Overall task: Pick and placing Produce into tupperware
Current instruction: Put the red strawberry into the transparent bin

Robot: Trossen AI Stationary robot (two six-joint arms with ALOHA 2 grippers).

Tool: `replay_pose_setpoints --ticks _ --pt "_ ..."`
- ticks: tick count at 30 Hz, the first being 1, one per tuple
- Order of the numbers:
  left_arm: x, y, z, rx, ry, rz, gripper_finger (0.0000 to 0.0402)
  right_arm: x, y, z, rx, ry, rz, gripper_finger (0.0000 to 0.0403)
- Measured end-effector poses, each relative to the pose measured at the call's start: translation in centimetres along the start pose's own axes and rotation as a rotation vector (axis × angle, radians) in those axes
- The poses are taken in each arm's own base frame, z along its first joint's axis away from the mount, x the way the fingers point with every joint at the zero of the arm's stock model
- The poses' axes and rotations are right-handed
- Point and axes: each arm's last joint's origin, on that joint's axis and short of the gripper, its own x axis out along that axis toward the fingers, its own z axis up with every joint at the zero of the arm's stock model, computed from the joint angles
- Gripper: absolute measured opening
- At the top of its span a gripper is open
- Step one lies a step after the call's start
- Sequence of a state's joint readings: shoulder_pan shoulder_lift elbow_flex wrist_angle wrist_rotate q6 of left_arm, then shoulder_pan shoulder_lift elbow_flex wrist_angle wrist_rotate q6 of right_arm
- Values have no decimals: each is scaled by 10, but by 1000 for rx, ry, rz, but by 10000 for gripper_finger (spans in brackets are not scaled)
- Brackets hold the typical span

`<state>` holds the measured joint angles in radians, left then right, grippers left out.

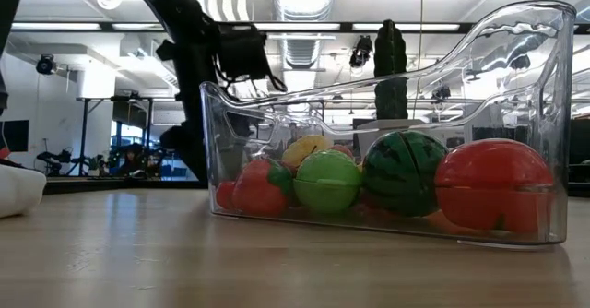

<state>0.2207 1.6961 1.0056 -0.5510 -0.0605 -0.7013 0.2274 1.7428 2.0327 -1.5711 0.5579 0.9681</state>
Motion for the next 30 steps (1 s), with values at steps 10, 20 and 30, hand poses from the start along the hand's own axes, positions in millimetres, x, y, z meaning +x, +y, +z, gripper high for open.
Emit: replay_pose_setpoints --ticks 10,20,30 --pt "16 0 -1 4 11 45 280 -3 3 -4 4 -1 10 224" --pt "15 -2 4 1 -55 47 235 -3 3 -4 4 -2 10 224" --pt "14 -2 4 8 -51 46 163 -3 3 -4 4 -3 9 224"
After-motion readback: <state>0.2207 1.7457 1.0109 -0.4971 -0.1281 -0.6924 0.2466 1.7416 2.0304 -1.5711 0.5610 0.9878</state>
